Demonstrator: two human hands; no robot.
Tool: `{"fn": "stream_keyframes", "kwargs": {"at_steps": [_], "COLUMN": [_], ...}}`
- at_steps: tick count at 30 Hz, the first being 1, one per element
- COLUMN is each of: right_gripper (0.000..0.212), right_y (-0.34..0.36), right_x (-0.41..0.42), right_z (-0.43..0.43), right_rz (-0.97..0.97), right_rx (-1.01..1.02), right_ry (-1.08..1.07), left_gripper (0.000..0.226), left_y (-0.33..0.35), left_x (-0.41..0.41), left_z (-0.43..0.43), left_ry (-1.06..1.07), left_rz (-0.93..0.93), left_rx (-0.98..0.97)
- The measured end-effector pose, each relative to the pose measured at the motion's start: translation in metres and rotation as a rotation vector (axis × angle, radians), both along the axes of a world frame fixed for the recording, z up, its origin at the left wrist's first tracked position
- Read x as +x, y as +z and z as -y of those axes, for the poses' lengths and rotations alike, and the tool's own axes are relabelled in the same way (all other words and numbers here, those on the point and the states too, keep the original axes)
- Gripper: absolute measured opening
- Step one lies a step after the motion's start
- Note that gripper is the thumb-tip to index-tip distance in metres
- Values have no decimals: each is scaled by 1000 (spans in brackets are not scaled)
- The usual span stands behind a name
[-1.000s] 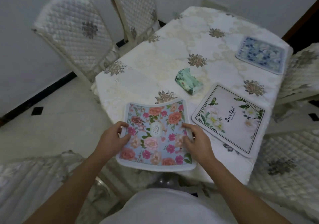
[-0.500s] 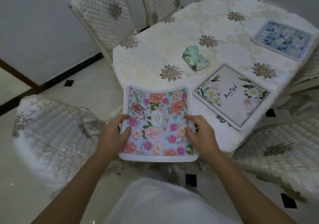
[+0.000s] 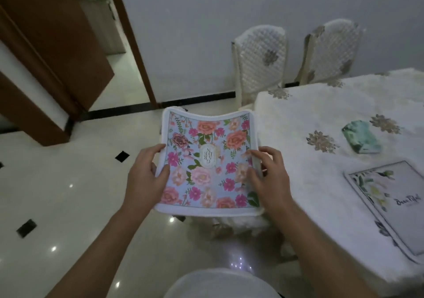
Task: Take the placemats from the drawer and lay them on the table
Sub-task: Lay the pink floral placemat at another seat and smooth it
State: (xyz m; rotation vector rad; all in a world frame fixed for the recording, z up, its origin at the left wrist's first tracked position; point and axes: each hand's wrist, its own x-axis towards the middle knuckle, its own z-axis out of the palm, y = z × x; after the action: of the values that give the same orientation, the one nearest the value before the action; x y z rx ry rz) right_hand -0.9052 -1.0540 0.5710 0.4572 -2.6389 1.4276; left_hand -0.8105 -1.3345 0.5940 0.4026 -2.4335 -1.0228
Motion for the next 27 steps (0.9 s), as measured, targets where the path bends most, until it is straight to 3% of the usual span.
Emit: {"fn": "stream_keyframes", "kwargs": {"at_steps": [10,14,20,27], "right_gripper": [35,38,41,34], "right_y": [-5,-20,-61,-99], "right_x": [90,114,96,28], "right_z": [251,300,343,412], "right_rz": [-18,110,321,554], "right_rx": [46,33,77,11], "right_ry": [318,320,312,274], "left_gripper": [32,29,25,23], "left_y": [-9,-27,-63,-88], "left_x": [165,199,199,141], "left_z": [203,243,277,334], "left_ry": [355,422,577,638], "left_rz": [39,84,146,239], "left_rx": [61,168,365,443]}}
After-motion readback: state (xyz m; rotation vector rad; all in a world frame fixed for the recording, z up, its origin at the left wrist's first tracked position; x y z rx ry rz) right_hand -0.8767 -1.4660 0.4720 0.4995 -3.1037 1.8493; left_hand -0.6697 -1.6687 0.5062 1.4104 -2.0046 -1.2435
